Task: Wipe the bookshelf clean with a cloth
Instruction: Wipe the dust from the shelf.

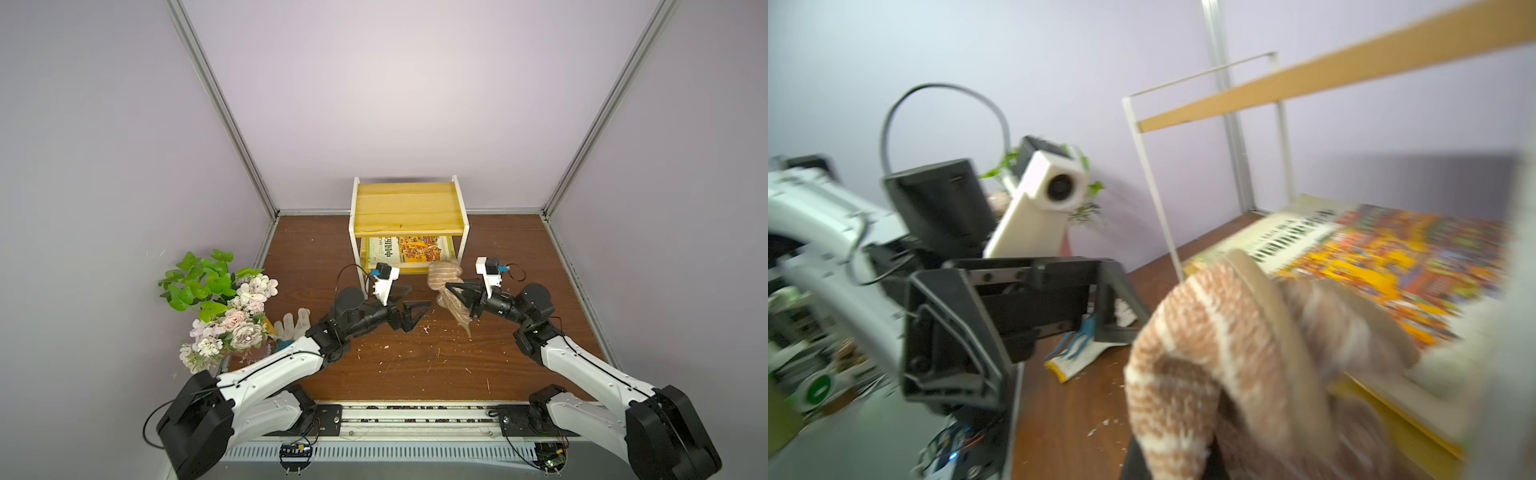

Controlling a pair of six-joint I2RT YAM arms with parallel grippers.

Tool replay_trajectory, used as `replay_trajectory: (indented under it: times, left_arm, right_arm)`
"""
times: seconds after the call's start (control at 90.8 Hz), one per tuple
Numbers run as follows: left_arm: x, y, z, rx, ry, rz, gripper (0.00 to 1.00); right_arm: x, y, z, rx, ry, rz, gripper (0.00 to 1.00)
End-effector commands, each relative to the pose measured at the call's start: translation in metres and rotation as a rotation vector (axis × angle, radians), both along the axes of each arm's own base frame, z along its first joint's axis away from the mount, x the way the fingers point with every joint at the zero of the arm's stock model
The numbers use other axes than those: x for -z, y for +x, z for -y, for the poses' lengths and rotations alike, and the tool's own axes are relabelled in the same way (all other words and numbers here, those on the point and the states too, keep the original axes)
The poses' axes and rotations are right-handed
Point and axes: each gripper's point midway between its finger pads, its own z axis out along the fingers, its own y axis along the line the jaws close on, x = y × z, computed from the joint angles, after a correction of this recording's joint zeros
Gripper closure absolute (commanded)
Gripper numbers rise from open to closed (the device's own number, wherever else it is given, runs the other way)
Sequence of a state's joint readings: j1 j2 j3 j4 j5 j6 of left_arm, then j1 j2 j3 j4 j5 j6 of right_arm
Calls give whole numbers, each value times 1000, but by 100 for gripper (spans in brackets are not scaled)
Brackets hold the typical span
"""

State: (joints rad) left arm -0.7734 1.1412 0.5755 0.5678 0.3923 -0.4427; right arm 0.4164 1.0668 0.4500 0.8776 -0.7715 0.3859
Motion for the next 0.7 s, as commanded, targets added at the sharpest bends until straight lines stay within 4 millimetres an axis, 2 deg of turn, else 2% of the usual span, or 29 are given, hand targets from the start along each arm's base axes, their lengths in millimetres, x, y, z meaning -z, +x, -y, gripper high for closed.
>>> replay_trajectory:
  times: [0.0,0.11,0.143,0.187,0.297,0.363,0.385,0.418,0.451,0.484,0.539,0.605,0.66,0.693]
  left_arm:
    - [-13,0,24,57,-7,106,1]
    - [-23,-7,34,126,-79,138,0]
    - [-27,-12,36,160,-94,151,5]
    - [-30,-18,40,204,-108,170,16]
    - [-28,-24,40,237,-106,191,55]
    - [-24,-23,38,222,-94,194,71]
    - [-23,-22,37,209,-89,191,75]
    - [-21,-19,34,180,-84,189,82]
    - [-18,-13,29,131,-74,178,88]
    - [-14,-3,21,51,-62,161,96]
    - [-1,19,-4,-147,-37,106,99]
    - [32,47,-53,-470,19,-10,99]
    - [61,60,-100,-725,64,-112,100]
    - [77,61,-122,-825,98,-163,100]
  right_arm:
    - [-33,-22,-12,-120,60,108,100]
    - [-34,-24,-14,-140,102,77,100]
    - [-31,-21,-14,-133,102,63,100]
    - [-27,-17,-14,-118,99,46,100]
    - [-26,-10,-13,-83,105,26,100]
    - [-28,-9,-12,-80,111,25,100]
    - [-28,-9,-12,-77,112,21,98]
    - [-28,-7,-12,-64,113,13,88]
    - [-27,-2,-10,-34,109,8,71]
    - [-28,4,-6,15,100,23,55]
    - [-21,22,6,154,49,14,41]
    - [-14,64,53,538,8,-17,22]
    - [-11,82,103,825,8,-45,13]
    - [-9,86,120,904,5,-52,12]
